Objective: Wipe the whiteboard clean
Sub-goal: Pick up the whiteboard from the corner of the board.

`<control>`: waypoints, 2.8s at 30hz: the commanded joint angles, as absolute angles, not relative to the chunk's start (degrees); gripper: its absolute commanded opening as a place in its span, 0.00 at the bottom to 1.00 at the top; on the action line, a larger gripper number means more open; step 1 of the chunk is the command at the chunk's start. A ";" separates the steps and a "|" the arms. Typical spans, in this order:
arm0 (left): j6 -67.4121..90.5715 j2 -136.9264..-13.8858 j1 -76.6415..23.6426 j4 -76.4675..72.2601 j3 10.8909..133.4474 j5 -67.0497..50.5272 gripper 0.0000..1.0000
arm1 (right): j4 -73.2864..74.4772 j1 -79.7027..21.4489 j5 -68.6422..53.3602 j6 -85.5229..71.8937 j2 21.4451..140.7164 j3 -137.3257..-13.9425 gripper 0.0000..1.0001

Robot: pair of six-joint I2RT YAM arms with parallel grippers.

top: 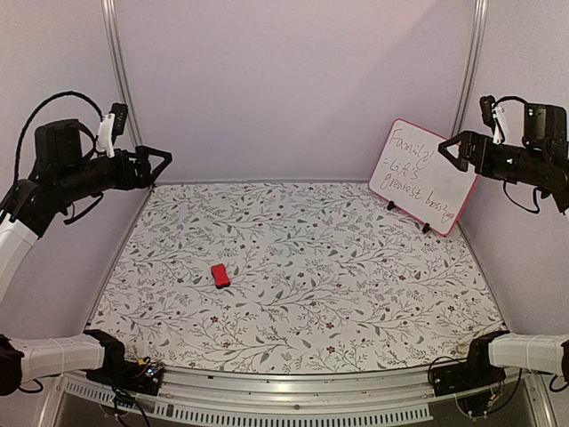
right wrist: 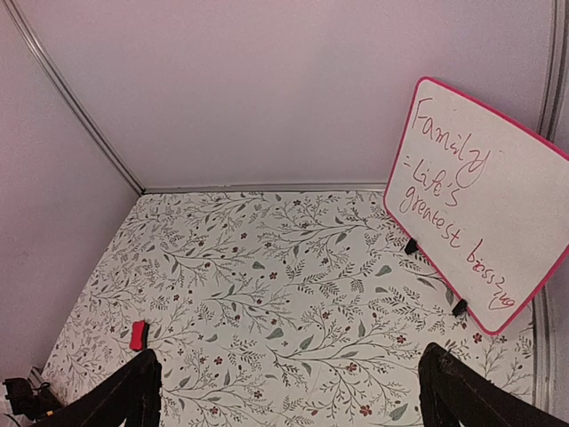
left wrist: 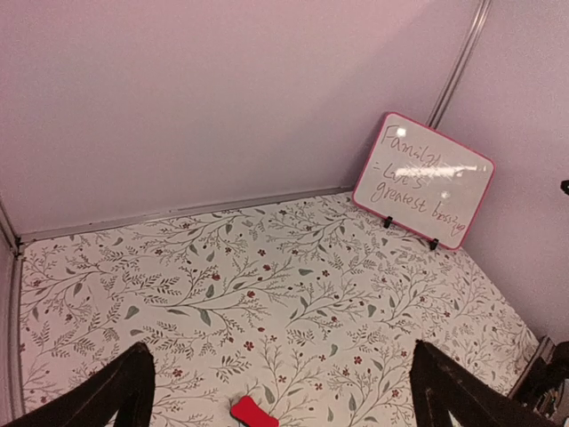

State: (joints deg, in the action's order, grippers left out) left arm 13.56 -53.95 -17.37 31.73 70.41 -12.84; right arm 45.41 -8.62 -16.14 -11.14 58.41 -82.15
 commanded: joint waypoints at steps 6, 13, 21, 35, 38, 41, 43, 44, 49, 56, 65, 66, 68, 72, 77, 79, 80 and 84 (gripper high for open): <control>13.78 -55.56 -17.51 32.23 68.21 -13.28 1.00 | 39.32 -9.00 -3.47 -11.55 58.74 -79.26 0.99; 13.88 -57.31 -17.57 23.51 58.79 -14.99 1.00 | 32.24 -9.12 4.63 -15.80 66.78 -74.60 0.99; 12.27 -54.74 -17.29 9.72 47.53 -15.80 1.00 | 22.85 -13.29 12.56 -21.40 78.28 -69.89 0.96; 14.35 -53.25 -13.79 8.68 45.04 -14.48 1.00 | 15.56 -16.25 25.81 -37.18 96.16 -67.38 0.78; 15.17 -53.75 -12.08 8.25 45.13 -16.69 1.00 | 15.82 -16.26 28.33 -39.16 99.82 -68.62 0.77; 15.49 -54.00 -11.27 8.21 45.01 -17.28 1.00 | 16.00 -16.26 30.81 -40.64 103.68 -69.38 0.73; 15.55 -54.01 -11.11 8.40 44.94 -17.42 1.00 | 16.20 -16.25 32.42 -41.67 105.99 -69.78 0.71; 15.56 -54.07 -11.14 8.36 44.86 -17.50 1.00 | 16.09 -16.25 33.28 -41.99 106.98 -69.78 0.70; 15.48 -53.88 -11.16 8.42 44.82 -17.53 1.00 | 15.17 -15.39 36.33 -42.92 110.47 -69.97 0.68; 15.52 -53.78 -11.16 8.30 44.66 -17.62 1.00 | 14.18 -13.59 37.12 -45.25 114.17 -70.37 0.66; 15.39 -53.79 -11.16 8.37 44.65 -17.70 1.00 | 13.76 -13.29 40.34 -45.92 117.56 -72.41 0.62; 15.35 -53.79 -11.16 8.32 44.60 -17.75 1.00 | 13.71 -13.33 40.75 -46.28 117.91 -72.42 0.61; 15.30 -53.78 -11.15 8.33 44.57 -17.67 1.00 | 13.70 -13.19 41.36 -46.57 118.48 -72.86 0.60; 15.36 -53.88 -11.14 8.43 44.56 -17.58 1.00 | 14.05 -13.03 41.92 -46.60 119.22 -74.02 0.60; 15.35 -53.88 -11.10 8.48 44.56 -17.42 1.00 | 17.23 -13.04 42.14 -47.01 121.33 -76.94 0.60; 15.36 -53.88 -11.15 8.48 44.56 -17.36 1.00 | 17.92 -12.83 41.87 -47.19 121.84 -77.68 0.60; 15.38 -53.88 -11.16 8.52 44.56 -17.37 1.00 | 18.25 -12.71 41.76 -47.20 122.09 -78.05 0.60; 15.35 -53.79 -11.16 8.55 44.56 -17.25 1.00 | 19.13 -11.83 40.64 -47.60 122.47 -78.49 0.54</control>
